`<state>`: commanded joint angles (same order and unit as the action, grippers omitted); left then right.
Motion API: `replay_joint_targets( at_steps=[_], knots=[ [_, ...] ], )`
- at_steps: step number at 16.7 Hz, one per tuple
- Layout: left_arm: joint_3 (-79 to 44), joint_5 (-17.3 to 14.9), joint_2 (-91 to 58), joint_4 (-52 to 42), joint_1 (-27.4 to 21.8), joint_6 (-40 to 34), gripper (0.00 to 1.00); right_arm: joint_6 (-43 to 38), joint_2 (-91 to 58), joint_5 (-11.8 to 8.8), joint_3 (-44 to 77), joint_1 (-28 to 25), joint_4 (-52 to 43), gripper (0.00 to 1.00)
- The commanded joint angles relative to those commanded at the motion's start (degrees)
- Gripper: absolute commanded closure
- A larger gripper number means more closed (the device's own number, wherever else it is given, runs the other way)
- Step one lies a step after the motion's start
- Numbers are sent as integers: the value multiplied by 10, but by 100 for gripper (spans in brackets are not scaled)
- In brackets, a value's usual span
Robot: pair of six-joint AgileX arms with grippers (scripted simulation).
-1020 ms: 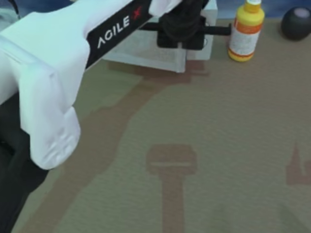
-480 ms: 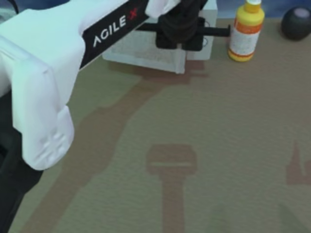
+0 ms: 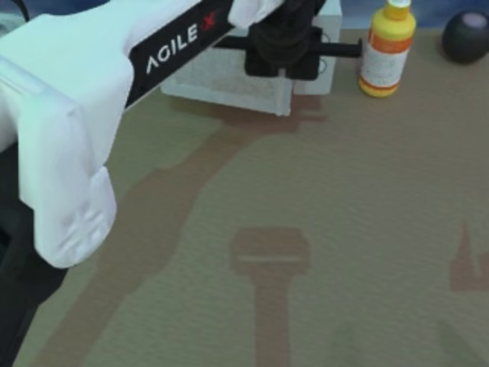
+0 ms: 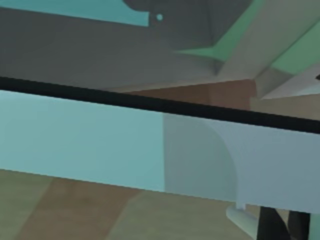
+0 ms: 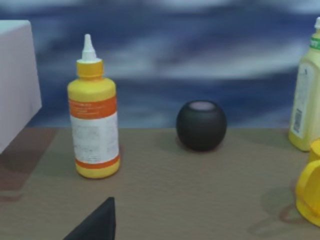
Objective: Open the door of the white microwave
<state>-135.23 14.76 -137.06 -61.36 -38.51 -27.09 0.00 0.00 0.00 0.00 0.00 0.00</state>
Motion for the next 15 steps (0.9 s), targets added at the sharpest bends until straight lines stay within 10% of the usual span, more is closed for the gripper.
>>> replay_joint_targets(
  at_steps=[15],
  knots=[
    [25, -5, 13, 16, -3, 12, 100, 0, 0, 0, 0, 0, 0, 0]
  ],
)
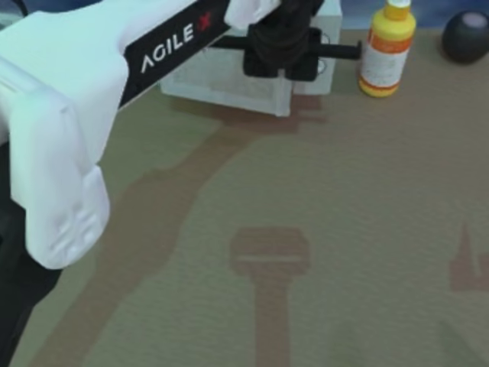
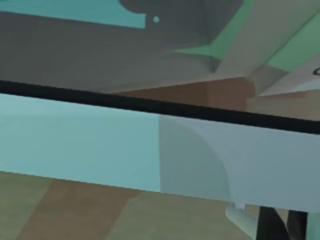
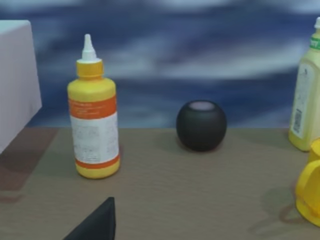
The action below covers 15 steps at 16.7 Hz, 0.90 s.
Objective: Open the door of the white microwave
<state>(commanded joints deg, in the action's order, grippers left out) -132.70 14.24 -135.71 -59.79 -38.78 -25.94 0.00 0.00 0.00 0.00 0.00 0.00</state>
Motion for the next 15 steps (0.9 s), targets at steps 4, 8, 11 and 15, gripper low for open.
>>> replay_joint_targets(
  at_steps=[4, 8, 11, 15],
  knots=[
    [89, -16, 49, 42, 7, 35, 100, 0, 0, 0, 0, 0, 0, 0],
    [115, -24, 67, 58, 9, 48, 100, 0, 0, 0, 0, 0, 0, 0],
    [115, -24, 67, 58, 9, 48, 100, 0, 0, 0, 0, 0, 0, 0],
    [115, -24, 67, 58, 9, 48, 100, 0, 0, 0, 0, 0, 0, 0]
  ],
)
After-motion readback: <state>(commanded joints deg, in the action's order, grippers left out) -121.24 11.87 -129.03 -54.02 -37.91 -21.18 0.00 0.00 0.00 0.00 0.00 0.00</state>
